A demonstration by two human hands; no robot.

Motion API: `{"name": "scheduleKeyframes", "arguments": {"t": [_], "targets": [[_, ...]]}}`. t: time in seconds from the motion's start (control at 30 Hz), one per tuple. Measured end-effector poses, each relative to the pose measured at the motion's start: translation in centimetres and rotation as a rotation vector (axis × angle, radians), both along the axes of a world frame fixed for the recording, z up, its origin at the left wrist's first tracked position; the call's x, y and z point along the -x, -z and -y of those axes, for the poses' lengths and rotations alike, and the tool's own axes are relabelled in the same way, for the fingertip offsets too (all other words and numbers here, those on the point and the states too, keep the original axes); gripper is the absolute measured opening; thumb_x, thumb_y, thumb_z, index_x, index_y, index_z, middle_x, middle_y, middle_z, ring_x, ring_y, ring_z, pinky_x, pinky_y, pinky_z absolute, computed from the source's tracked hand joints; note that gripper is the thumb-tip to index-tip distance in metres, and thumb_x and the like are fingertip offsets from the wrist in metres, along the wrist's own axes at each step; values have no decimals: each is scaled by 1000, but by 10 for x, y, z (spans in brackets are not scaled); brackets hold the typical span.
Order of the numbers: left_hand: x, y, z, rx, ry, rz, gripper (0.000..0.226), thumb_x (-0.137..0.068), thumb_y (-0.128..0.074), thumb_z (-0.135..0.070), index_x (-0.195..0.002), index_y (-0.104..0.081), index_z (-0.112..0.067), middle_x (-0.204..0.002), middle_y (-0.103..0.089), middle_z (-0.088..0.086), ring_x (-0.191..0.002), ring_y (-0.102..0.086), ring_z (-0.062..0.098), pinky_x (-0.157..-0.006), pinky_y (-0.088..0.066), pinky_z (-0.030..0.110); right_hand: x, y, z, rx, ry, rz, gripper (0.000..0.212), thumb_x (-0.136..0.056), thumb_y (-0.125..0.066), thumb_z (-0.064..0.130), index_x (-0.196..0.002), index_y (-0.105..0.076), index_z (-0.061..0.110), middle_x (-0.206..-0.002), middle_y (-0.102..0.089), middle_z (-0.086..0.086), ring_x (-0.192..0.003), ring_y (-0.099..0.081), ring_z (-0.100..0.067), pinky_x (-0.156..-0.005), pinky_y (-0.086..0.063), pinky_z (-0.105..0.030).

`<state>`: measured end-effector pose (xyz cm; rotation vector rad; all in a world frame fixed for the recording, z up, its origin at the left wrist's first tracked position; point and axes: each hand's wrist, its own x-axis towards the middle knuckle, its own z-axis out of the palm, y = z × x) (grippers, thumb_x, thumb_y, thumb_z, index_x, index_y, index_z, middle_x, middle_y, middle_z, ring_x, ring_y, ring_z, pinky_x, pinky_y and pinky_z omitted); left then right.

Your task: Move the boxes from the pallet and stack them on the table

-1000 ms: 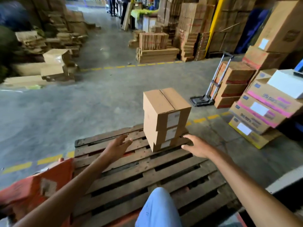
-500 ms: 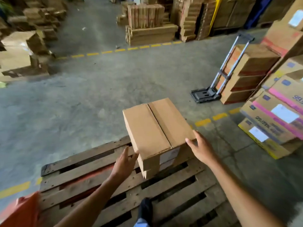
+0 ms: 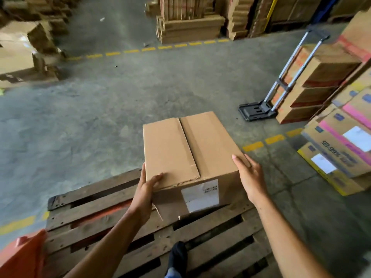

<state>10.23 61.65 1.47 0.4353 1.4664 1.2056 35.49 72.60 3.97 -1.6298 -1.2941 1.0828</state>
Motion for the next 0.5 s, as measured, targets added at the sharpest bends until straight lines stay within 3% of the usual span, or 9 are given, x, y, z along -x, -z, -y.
{"name": "scheduleKeyframes", "arguments": {"t": [0.13, 0.17, 0.27, 0.37, 0.43, 0.5], "targets": [[20, -72, 77, -161, -1, -52, 44, -94, -51, -25, -116, -44, -63, -124, -57, -3, -110, -56, 27, -78, -52, 40, 21, -68, 81, -137, -23, -64, 7, -89, -64, 21, -84, -66, 25, -81, -60, 24, -78, -58, 5, -63, -38, 2], [24, -91, 106, -218, -3, -62, 45, -93, -53, -26, -118, -44, -62, -126, -57, -3, -112, -57, 27, -77, -51, 39, 26, -90, 113, -185, -15, -82, 5, -89, -64, 21, -89, -68, 21, -80, -58, 25, -77, -56, 5, -62, -38, 2], [33, -140, 197, -398, -12, -98, 61, -82, -61, -29, -134, -39, -51, -131, -57, -2, -115, -57, 27, -77, -50, 36, 31, -145, 211, -326, -22, -134, 28, -90, -63, 21, -114, -65, 7, -80, -51, 28, -74, -51, 8, -60, -37, -1], [31, -183, 295, -547, -21, -128, 72, -84, -63, -19, -144, -32, -43, -139, -52, -2, -118, -56, 19, -91, -49, 34, 23, -197, 327, -452, -19, -170, 30, -91, -61, 19, -120, -61, 12, -89, -58, 22, -75, -54, 20, -64, -36, 4], [27, -208, 346, -627, -13, -157, 80, -80, -66, -18, -147, -28, -41, -141, -51, -6, -121, -54, 14, -105, -42, 36, 11, -221, 386, -511, -10, -188, 31, -91, -61, 20, -122, -60, 17, -105, -65, 14, -88, -57, 20, -78, -40, -1], [17, -234, 390, -699, 49, -171, 86, -74, -66, -22, -147, -25, -44, -140, -51, -14, -122, -53, 9, -108, -39, 35, -6, -241, 443, -542, -10, -202, 38, -91, -61, 23, -129, -56, 22, -123, -63, 7, -110, -58, 3, -97, -44, -20]]}}
